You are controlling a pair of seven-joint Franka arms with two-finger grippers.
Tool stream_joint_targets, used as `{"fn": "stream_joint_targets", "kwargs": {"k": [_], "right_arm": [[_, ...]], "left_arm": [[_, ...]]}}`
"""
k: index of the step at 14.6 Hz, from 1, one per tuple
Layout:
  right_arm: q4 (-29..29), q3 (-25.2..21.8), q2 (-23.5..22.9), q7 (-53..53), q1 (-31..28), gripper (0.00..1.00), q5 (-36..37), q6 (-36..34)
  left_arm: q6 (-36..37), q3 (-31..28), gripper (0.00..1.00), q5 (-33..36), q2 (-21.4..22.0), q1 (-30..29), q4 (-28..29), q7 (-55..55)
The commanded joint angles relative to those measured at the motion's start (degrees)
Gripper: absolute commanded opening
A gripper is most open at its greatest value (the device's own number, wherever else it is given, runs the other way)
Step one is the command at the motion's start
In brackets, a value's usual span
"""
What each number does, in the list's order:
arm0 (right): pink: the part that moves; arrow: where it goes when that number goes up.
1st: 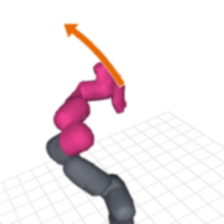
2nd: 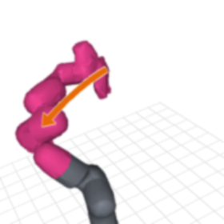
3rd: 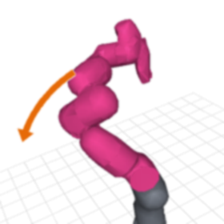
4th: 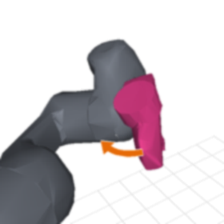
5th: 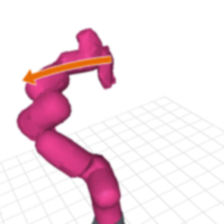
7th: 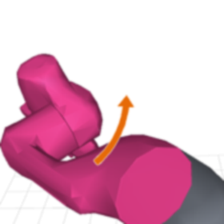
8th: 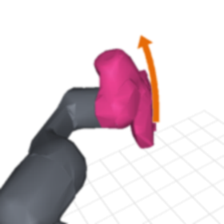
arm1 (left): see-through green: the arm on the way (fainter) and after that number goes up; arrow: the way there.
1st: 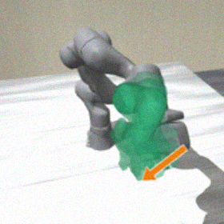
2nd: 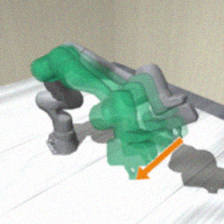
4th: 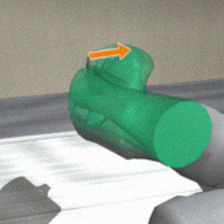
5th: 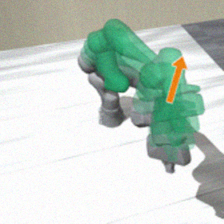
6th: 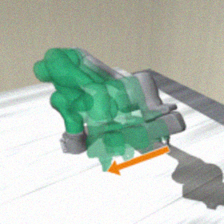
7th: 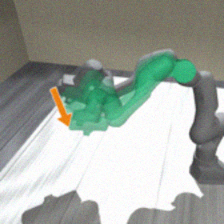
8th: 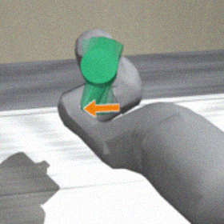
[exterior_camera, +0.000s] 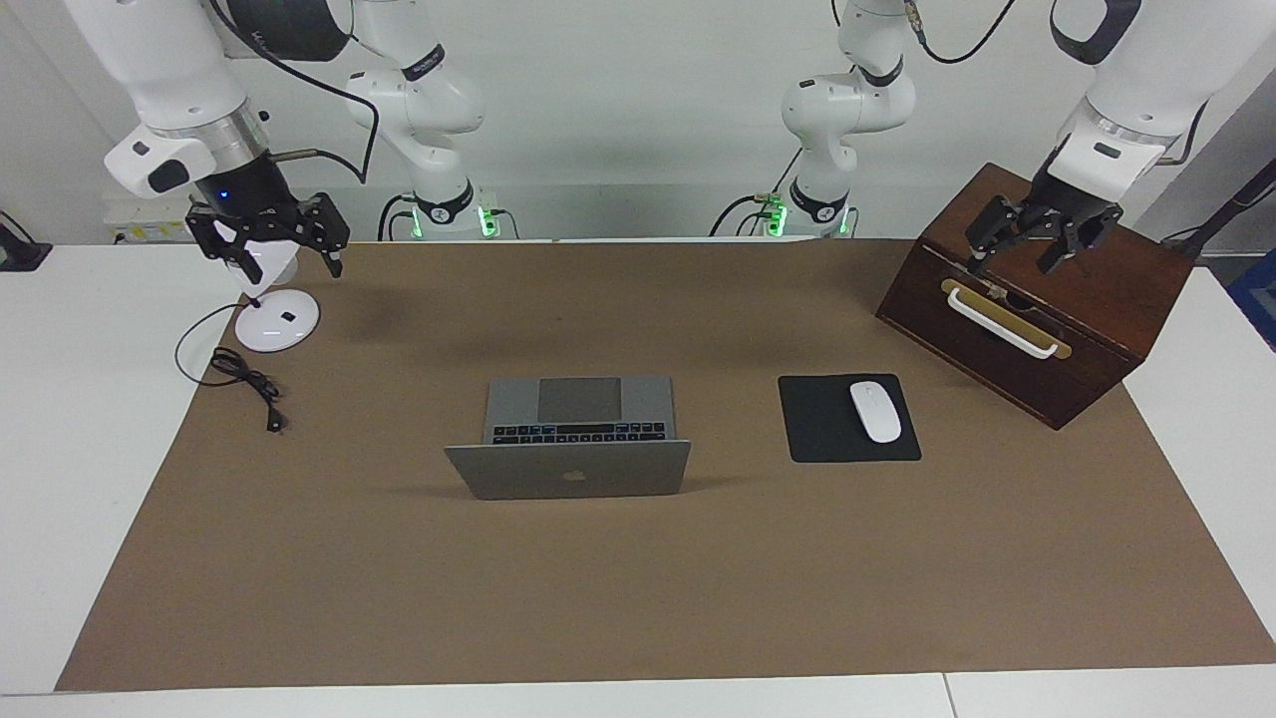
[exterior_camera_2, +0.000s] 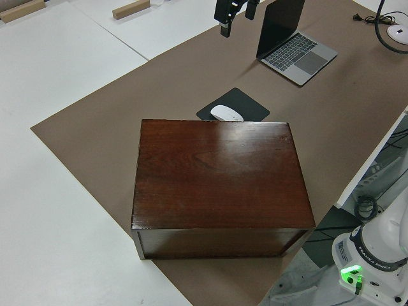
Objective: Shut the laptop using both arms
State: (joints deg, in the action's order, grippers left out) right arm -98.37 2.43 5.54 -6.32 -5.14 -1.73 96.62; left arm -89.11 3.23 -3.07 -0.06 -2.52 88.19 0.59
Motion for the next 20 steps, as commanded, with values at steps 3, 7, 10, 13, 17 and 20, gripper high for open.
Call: {"fn": "stream_joint_targets", "kwargs": {"k": [3, 7, 10, 13, 17, 20], "right_arm": [[0.02, 0.39, 0.61, -0.72, -0.58, 1.0, 0.68, -0.2], [-0.86, 0.3, 1.23, -0.98, -1.28, 1.0, 0.68, -0.46], [-0.95, 0.21, 1.58, -1.07, -1.46, 1.0, 0.68, -0.73], [-0.43, 0.04, 0.97, -1.16, -2.51, 1.0, 0.59, 1.72], [2.63, -0.05, -3.5, -0.81, -3.04, 0.94, 0.41, 10.51], [10.8, -0.05, -10.35, -0.8, -2.95, 0.92, 0.85, 10.7]], "left_arm": [[-0.8, -0.06, 1.0, -0.18, 1.64, 0.06, 2.08, -0.15], [-0.72, -0.06, 1.0, -0.18, 1.64, 0.06, 2.08, -0.15], [-0.98, -0.06, 1.0, -0.18, 1.64, 0.14, 2.08, -0.15], [-0.81, -0.06, 1.0, -0.18, 1.64, 0.14, 2.08, -0.15], [-0.63, -0.06, 1.0, -0.18, 1.64, 0.06, 2.08, -0.23], [-0.72, -0.06, 1.0, -0.18, 1.64, 0.06, 2.08, -0.15]]}}
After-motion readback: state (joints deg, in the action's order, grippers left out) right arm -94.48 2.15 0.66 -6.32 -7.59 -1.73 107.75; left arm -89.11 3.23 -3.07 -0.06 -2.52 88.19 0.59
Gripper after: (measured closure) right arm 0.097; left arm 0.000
